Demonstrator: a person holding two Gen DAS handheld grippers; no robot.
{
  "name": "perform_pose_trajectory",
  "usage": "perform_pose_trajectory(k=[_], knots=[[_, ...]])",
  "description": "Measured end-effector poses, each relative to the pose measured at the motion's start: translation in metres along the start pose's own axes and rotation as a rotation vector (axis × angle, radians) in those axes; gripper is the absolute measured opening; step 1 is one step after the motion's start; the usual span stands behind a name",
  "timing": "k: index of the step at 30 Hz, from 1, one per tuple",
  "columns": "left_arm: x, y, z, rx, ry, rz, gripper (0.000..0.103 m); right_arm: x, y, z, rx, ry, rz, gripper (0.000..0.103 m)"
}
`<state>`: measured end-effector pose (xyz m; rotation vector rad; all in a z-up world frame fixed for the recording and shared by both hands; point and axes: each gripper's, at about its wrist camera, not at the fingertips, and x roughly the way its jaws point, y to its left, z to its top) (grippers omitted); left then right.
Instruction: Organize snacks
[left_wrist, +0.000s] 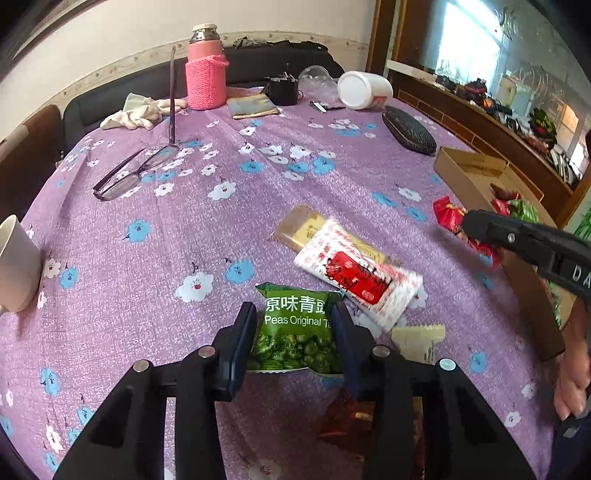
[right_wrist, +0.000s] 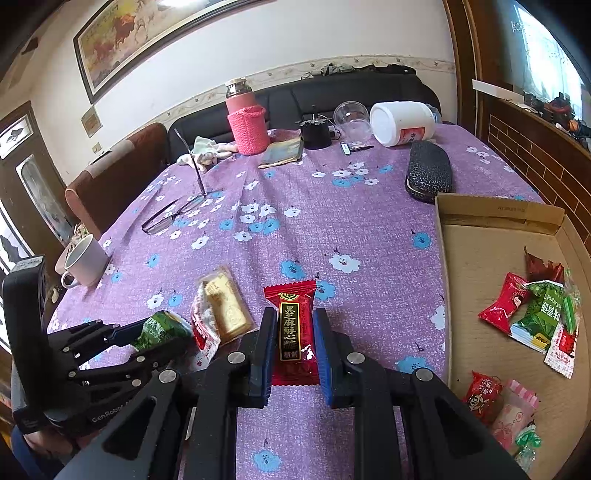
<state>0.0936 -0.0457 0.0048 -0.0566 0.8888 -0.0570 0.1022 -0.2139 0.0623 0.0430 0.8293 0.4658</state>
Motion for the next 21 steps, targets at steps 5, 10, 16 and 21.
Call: perform_pose_trajectory(k=[5, 10, 16, 21], knots=[[-0.008, 0.001, 0.005, -0.022, -0.051, -0.032, 0.036, 0.002, -0.003, 0.0, 0.013, 0.0, -0.003, 0.021], [-0.009, 0.004, 0.007, -0.056, -0.065, -0.068, 0.033, 0.005, -0.008, 0.0, 0.032, 0.005, -0.001, 0.021], [-0.01, 0.007, 0.008, -0.074, -0.062, -0.097, 0.031, 0.009, -0.013, 0.0, 0.056, 0.016, 0.008, 0.021], [-0.015, 0.006, 0.008, -0.081, -0.071, -0.117, 0.028, 0.01, -0.013, 0.0, 0.064, 0.016, 0.026, 0.021]])
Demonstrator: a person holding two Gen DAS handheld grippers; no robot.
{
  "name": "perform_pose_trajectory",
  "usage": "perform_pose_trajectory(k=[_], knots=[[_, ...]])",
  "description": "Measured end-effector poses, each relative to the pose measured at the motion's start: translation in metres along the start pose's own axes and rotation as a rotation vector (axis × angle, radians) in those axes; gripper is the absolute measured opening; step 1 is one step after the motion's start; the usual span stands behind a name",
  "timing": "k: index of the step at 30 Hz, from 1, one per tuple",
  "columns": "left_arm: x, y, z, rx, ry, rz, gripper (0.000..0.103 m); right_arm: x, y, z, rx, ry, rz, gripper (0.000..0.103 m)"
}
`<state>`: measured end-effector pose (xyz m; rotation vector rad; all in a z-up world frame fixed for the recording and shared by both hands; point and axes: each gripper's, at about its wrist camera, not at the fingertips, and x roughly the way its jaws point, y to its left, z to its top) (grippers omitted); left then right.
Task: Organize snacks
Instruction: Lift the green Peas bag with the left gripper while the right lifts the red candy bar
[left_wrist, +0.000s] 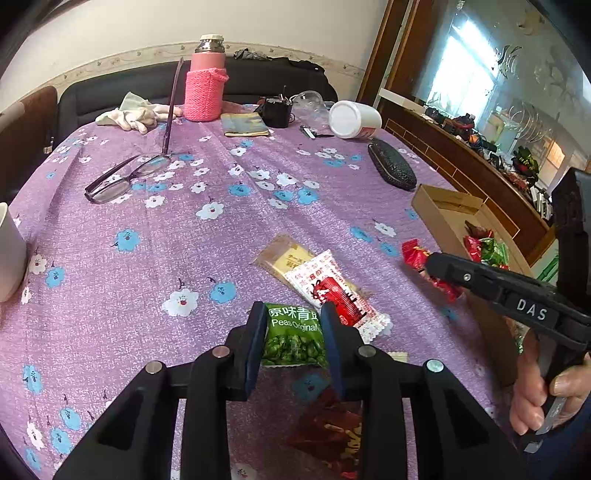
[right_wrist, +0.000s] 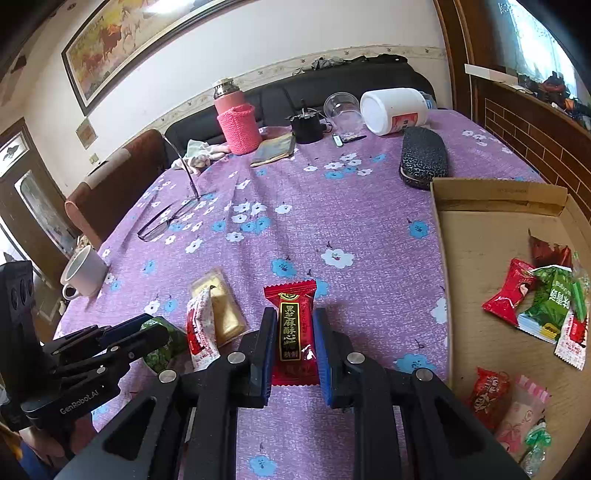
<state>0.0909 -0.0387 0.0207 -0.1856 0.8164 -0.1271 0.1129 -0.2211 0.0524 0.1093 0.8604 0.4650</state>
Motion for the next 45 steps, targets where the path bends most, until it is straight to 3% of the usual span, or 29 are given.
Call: perform_pose_trajectory(k=[3, 5, 9, 11, 13, 16, 18, 24, 32, 35, 45], knots=[[-0.002, -0.001, 0.001, 0.001, -0.006, -0.008, 0.025, -0.001, 0.001, 0.0, -0.001, -0.007, 0.003, 0.021], [-0.003, -0.001, 0.001, 0.003, -0.002, -0.011, 0.016, -0.002, 0.002, 0.0, 0.0, -0.008, 0.015, 0.021], [-0.003, -0.002, 0.0, 0.026, 0.012, 0.001, 0.016, 0.002, 0.006, -0.003, -0.021, 0.008, 0.009, 0.021], [0.0, -0.001, -0.001, 0.025, 0.039, 0.002, 0.028, 0.003, 0.008, -0.003, -0.035, 0.013, 0.009, 0.021], [0.002, 0.0, -0.003, 0.022, 0.058, 0.012, 0.056, 0.002, 0.009, -0.003, -0.039, 0.008, 0.009, 0.021], [-0.001, -0.002, -0.004, 0.046, 0.055, 0.032, 0.057, 0.0, 0.009, -0.003, -0.039, 0.003, 0.013, 0.021], [-0.001, -0.003, -0.006, 0.064, 0.059, 0.045, 0.057, 0.0, 0.009, -0.003, -0.041, 0.003, 0.016, 0.021], [0.013, -0.004, -0.011, 0.071, 0.096, 0.076, 0.037, 0.013, 0.017, -0.01, -0.111, 0.104, -0.01, 0.021], [0.015, 0.007, -0.009, 0.035, 0.082, 0.103, 0.033, 0.031, 0.032, -0.025, -0.25, 0.16, -0.134, 0.022], [0.01, 0.007, -0.007, 0.027, 0.063, 0.09, 0.028, 0.029, 0.031, -0.025, -0.252, 0.159, -0.137, 0.02], [-0.014, 0.001, -0.002, 0.003, -0.049, 0.027, 0.027, -0.009, 0.015, -0.005, -0.103, -0.023, -0.082, 0.02]])
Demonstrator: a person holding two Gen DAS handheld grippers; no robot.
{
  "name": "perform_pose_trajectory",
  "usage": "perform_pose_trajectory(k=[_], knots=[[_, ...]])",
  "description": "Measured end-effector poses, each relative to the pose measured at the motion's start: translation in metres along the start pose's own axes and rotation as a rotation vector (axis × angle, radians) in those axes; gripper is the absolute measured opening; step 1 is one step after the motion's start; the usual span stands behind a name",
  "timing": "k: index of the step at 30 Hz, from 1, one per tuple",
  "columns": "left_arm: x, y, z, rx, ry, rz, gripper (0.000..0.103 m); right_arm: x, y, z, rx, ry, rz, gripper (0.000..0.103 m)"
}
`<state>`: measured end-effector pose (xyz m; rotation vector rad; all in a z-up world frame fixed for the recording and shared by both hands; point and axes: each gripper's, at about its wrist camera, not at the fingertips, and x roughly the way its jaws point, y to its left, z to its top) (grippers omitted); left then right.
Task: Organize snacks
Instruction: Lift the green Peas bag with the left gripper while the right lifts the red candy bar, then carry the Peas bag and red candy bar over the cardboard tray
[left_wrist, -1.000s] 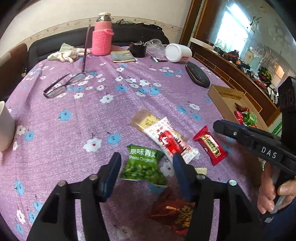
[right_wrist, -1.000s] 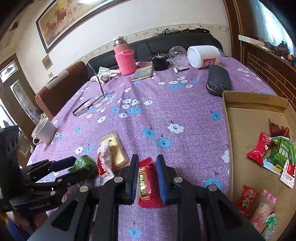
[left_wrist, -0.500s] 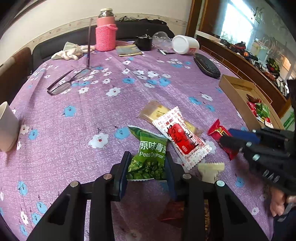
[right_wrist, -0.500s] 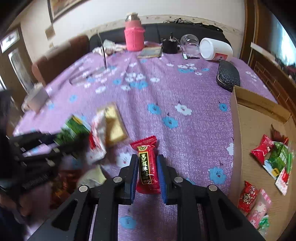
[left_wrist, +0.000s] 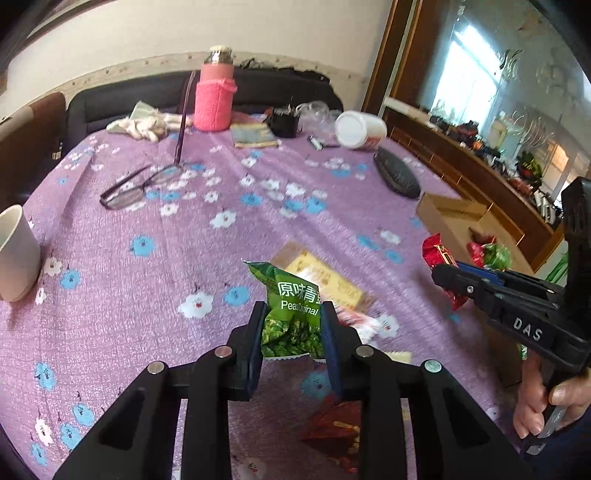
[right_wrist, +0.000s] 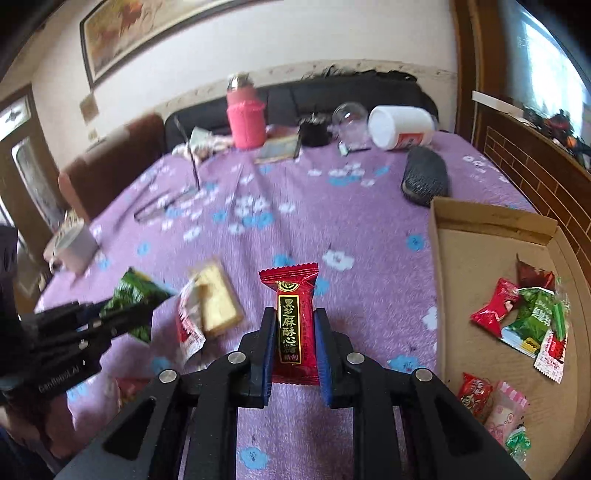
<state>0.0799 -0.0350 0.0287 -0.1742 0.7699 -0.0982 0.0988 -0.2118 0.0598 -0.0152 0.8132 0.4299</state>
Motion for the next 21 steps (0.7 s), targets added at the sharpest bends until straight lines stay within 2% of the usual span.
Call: perform_pose_trajectory(k=[5, 12, 16, 21], knots=[[-0.006, -0.004, 0.002, 0.001, -0.042, 0.004, 0.027, -0.004, -0.008, 0.004, 0.048, -0.033, 0.009, 0.02], [-0.013, -0.011, 0.002, 0.024, -0.073, 0.034, 0.027, -0.008, -0.012, 0.005, 0.068, -0.078, -0.05, 0.02], [-0.021, -0.015, 0.001, 0.04, -0.101, 0.04, 0.027, -0.026, -0.016, 0.004, 0.117, -0.106, -0.057, 0.02], [-0.031, -0.023, 0.0, 0.068, -0.126, 0.025, 0.027, -0.056, -0.021, -0.018, 0.137, -0.171, -0.084, 0.02]])
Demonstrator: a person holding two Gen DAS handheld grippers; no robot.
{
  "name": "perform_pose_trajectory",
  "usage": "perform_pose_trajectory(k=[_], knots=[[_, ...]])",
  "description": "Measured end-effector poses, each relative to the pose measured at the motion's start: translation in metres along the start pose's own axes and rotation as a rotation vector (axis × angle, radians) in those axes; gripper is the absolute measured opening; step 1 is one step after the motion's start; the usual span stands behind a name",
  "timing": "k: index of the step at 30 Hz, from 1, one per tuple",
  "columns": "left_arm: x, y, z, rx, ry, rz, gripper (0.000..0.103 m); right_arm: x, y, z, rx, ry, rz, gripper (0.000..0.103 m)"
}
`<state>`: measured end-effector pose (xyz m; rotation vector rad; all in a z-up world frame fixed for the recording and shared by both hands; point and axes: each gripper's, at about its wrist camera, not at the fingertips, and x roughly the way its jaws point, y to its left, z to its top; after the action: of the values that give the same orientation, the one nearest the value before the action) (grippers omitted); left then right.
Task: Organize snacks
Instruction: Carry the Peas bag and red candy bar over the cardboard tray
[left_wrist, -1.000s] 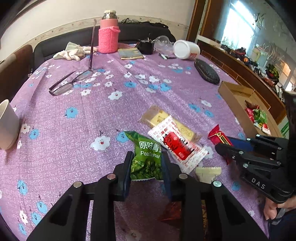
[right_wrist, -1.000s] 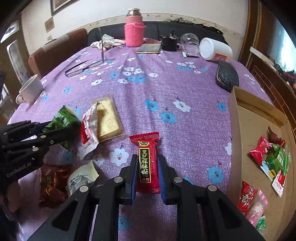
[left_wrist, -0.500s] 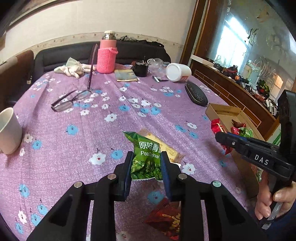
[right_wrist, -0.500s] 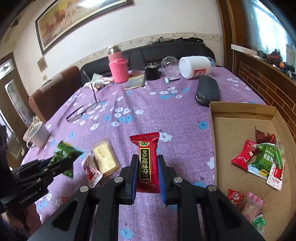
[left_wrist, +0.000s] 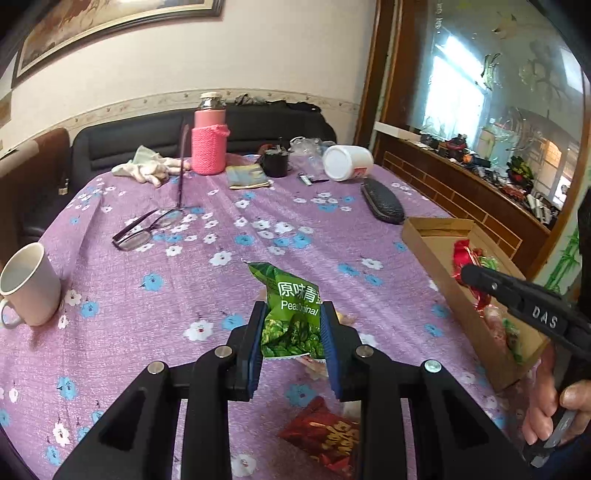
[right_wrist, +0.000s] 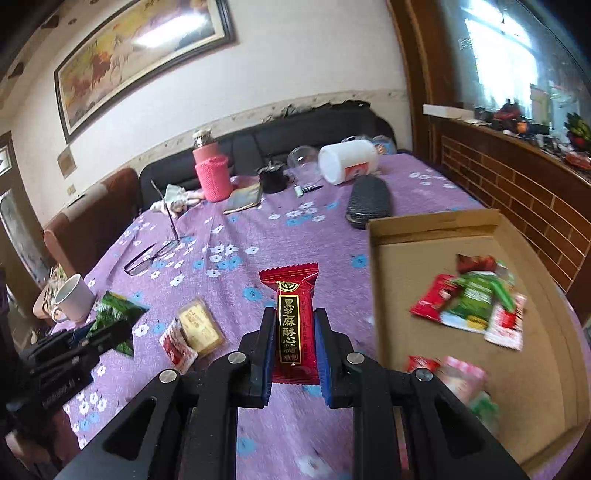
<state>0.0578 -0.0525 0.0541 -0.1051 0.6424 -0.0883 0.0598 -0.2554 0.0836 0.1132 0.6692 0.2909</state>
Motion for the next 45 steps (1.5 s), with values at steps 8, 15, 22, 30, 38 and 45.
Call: perform_pose_trajectory(k=[8, 15, 22, 30, 38, 45], knots=[[-0.017, -0.017, -0.001, 0.056, -0.053, 0.004, 0.027, -0.035, -0.058, -0.015, 0.157, -0.089, -0.067, 0.02], [-0.02, -0.027, -0.004, 0.075, -0.067, 0.012, 0.027, -0.038, -0.107, -0.025, 0.286, -0.105, -0.11, 0.02], [-0.021, -0.04, -0.003, 0.095, -0.062, 0.015, 0.027, -0.033, -0.126, -0.029, 0.372, -0.084, -0.078, 0.02], [-0.022, -0.083, 0.008, 0.124, -0.035, -0.104, 0.027, -0.041, -0.144, -0.034, 0.458, -0.108, -0.084, 0.02], [0.005, -0.165, 0.012, 0.156, 0.065, -0.314, 0.027, -0.043, -0.163, -0.037, 0.542, -0.106, -0.137, 0.02], [0.047, -0.217, -0.008, 0.178, 0.169, -0.399, 0.027, -0.043, -0.176, -0.042, 0.603, -0.085, -0.154, 0.02]])
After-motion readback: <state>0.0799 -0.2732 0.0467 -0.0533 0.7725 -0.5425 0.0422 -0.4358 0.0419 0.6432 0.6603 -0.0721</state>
